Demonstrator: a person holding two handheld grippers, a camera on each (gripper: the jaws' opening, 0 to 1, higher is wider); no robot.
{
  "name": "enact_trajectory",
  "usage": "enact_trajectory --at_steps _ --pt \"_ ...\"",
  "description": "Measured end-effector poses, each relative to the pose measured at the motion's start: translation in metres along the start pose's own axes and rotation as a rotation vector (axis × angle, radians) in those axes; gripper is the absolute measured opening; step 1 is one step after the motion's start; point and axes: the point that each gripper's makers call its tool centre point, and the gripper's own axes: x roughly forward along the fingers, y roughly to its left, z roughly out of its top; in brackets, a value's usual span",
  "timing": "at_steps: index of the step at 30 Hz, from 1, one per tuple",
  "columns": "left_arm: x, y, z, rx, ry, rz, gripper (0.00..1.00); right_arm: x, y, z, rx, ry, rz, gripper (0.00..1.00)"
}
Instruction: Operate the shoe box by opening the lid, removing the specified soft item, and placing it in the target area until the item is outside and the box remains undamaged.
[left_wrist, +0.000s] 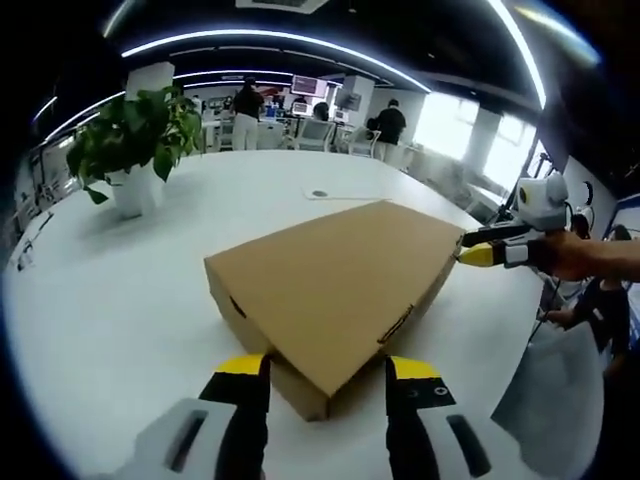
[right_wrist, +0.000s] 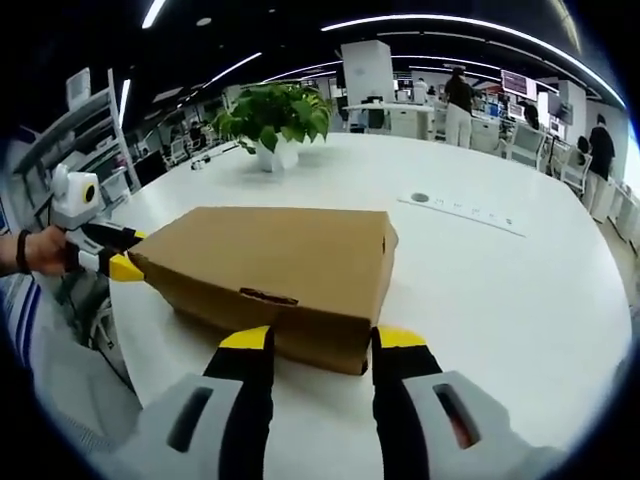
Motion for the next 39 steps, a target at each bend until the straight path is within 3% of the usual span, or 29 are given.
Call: enact_trajectory --at_steps 17,31,39 --pt "-0.014 0.005 0.032 0.061 -0.070 0.050 0.47 -0.013 0.003 0.042 -0.037 -0.091 -0.002 0.35" --pt "-0.019 0.019 0.058 0.112 -0.110 0.105 0.37 -0.015 -0.001 0.076 -0.068 -0.155 -0.004 0.34" --pt "-0.024 0.024 0.072 0.164 -0.144 0.177 0.32 -0.017 -0.001 0.093 -0.082 -0.180 -0.007 0.35"
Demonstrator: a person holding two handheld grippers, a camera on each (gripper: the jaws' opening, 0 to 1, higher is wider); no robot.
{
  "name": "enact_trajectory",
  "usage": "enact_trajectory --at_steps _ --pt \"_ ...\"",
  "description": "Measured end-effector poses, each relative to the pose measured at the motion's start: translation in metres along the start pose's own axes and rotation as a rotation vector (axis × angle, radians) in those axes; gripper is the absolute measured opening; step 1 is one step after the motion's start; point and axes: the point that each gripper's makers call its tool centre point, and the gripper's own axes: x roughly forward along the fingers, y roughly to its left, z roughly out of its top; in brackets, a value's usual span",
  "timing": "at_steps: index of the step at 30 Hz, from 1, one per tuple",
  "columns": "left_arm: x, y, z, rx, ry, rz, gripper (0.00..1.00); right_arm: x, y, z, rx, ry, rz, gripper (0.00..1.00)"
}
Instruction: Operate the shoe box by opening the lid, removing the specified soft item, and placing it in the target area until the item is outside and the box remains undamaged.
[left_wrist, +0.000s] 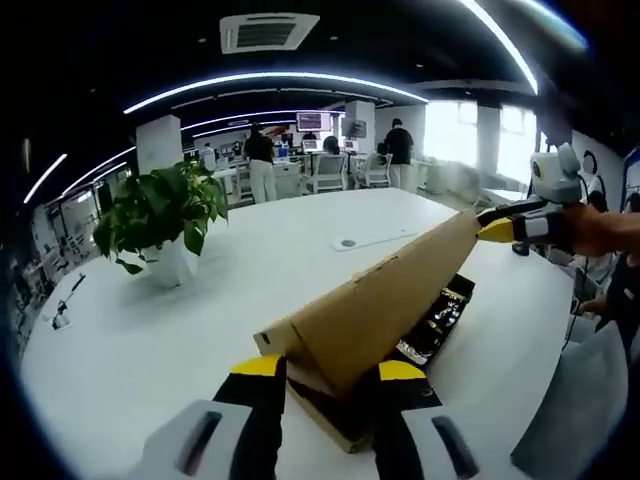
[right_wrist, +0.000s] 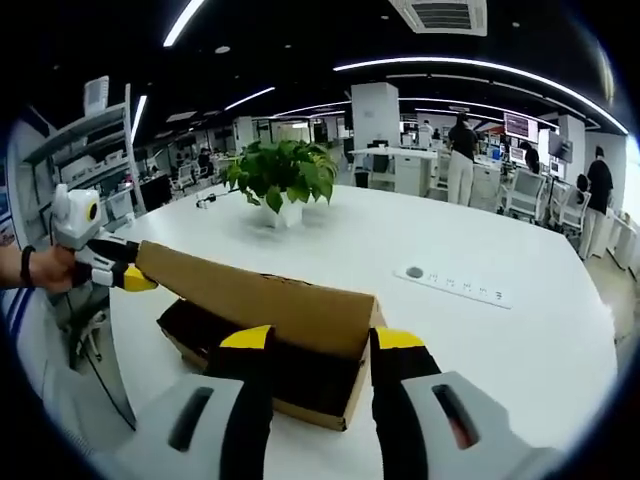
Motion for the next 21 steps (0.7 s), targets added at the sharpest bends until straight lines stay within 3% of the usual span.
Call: enact_trajectory --at_steps 6,10,16,21 --pt "-0.001 0.012 0.012 0.019 -0.030 0.076 0.24 0.003 -0.003 0.017 -0.018 -0.031 0.005 0.35" --pt "0.000 0.018 0.016 0.019 -0.034 0.090 0.19 0.005 -0.005 0.025 -0.034 -0.043 0.007 0.35" --pt "0.000 0.029 0.022 0.049 -0.035 0.161 0.10 0.008 -0.006 0.031 -0.046 -0.055 0.010 0.35" --pt "0.003 0.035 0.027 0.026 -0.041 0.203 0.07 0.011 -0.008 0.037 -0.038 -0.068 0.010 0.35"
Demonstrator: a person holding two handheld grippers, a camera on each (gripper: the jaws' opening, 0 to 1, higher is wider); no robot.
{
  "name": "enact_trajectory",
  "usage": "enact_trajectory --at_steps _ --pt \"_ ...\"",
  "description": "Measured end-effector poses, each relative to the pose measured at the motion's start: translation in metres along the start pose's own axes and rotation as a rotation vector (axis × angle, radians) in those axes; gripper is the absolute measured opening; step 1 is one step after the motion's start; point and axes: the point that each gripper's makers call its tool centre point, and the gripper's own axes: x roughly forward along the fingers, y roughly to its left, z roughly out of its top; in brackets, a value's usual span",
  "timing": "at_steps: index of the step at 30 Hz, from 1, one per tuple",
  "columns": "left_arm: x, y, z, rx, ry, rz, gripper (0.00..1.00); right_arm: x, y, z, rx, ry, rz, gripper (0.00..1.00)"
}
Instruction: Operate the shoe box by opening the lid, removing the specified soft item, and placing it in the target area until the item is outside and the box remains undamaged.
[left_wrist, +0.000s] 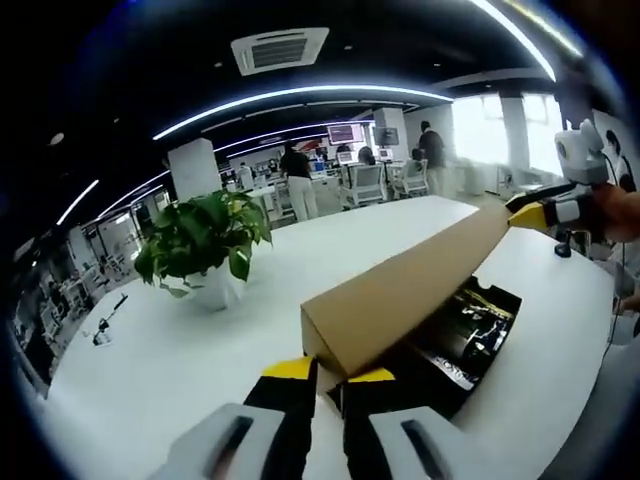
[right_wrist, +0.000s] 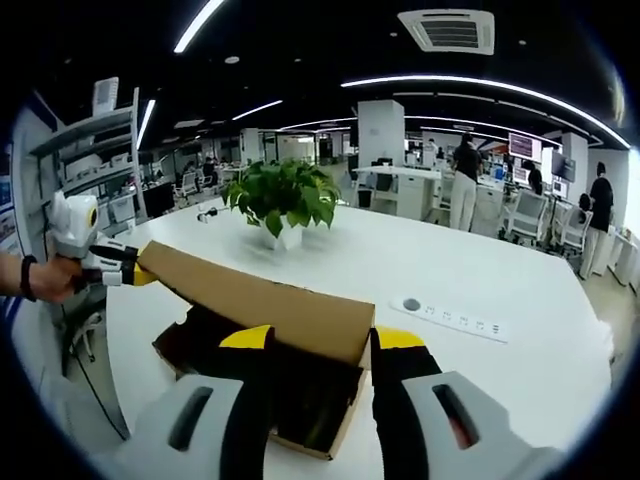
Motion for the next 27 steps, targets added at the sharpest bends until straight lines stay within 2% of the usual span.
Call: enact_trajectory --at_steps 5,15,20,27 --pt "0.001 0.002 0.002 -0.002 0.005 0.007 0.06 0.002 -0.001 0.007 -0.051 -0.019 0.004 0.36" --pt "0.007 0.007 0.005 -0.009 0.014 0.008 0.06 0.000 -0.003 0.008 -0.067 -0.036 0.004 0.33" --pt "0.008 0.009 0.009 -0.013 0.010 0.004 0.06 0.006 -0.010 0.001 -0.087 -0.006 -0.011 0.31" --pt "0.010 0.012 0.013 -0.018 0.004 -0.004 0.05 0.026 -0.025 -0.011 -0.092 0.050 -0.047 0.21"
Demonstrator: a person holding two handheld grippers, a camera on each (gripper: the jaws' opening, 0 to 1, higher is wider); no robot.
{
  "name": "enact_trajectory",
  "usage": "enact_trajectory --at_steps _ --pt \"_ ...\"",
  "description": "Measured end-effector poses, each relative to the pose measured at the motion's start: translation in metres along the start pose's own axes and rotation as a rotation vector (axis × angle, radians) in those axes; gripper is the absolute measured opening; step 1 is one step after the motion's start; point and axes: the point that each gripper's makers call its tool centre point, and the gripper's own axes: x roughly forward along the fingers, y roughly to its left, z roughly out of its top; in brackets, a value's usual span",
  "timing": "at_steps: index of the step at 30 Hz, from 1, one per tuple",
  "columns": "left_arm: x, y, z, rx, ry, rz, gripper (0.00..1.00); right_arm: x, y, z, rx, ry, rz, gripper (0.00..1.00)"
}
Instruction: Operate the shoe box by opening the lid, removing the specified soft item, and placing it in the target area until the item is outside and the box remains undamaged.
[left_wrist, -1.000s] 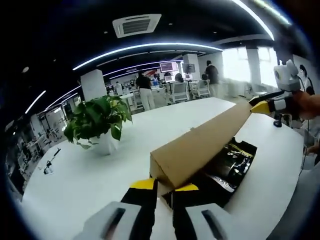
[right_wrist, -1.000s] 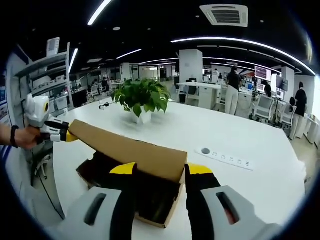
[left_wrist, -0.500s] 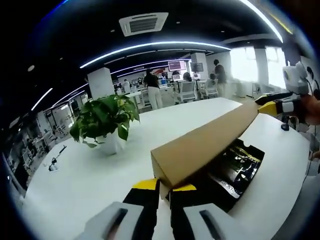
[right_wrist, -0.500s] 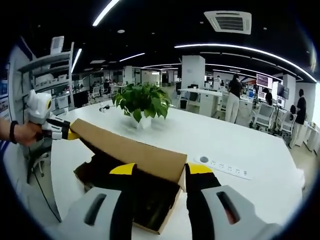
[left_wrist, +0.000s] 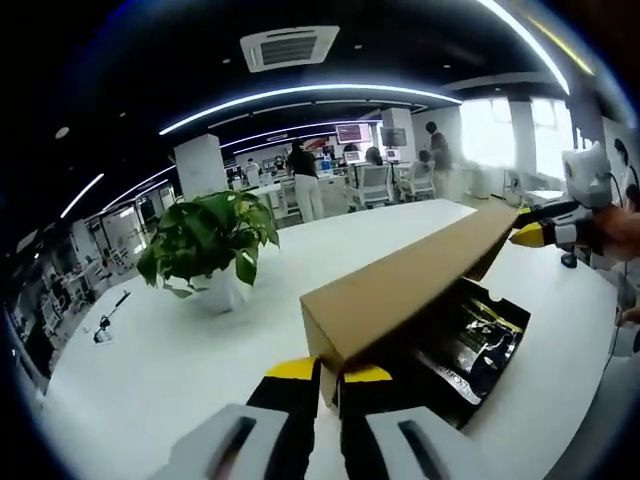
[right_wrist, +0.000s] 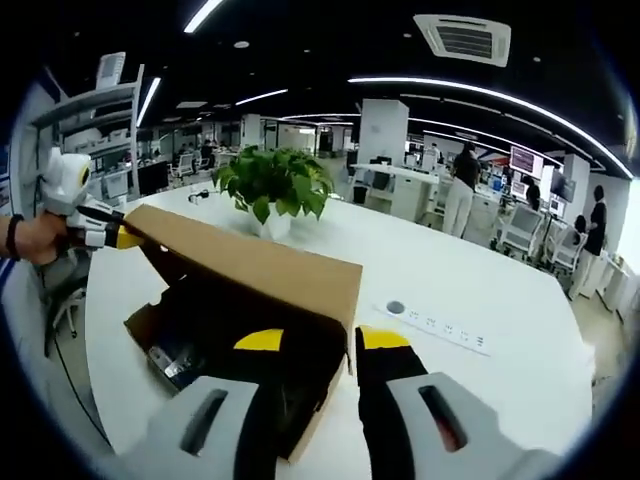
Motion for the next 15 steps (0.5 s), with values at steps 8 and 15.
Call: enact_trajectory --at_steps 8,15 --pt "0.004 0.004 0.005 -0.003 -0.008 -0.005 0.05 0.020 -0.021 0.004 0.011 0.006 -0.068 0.01" --pt "0.013 0.013 0.013 -0.015 -0.020 0.000 0.05 0.034 -0.028 0.010 -0.008 0.003 -0.066 0.00"
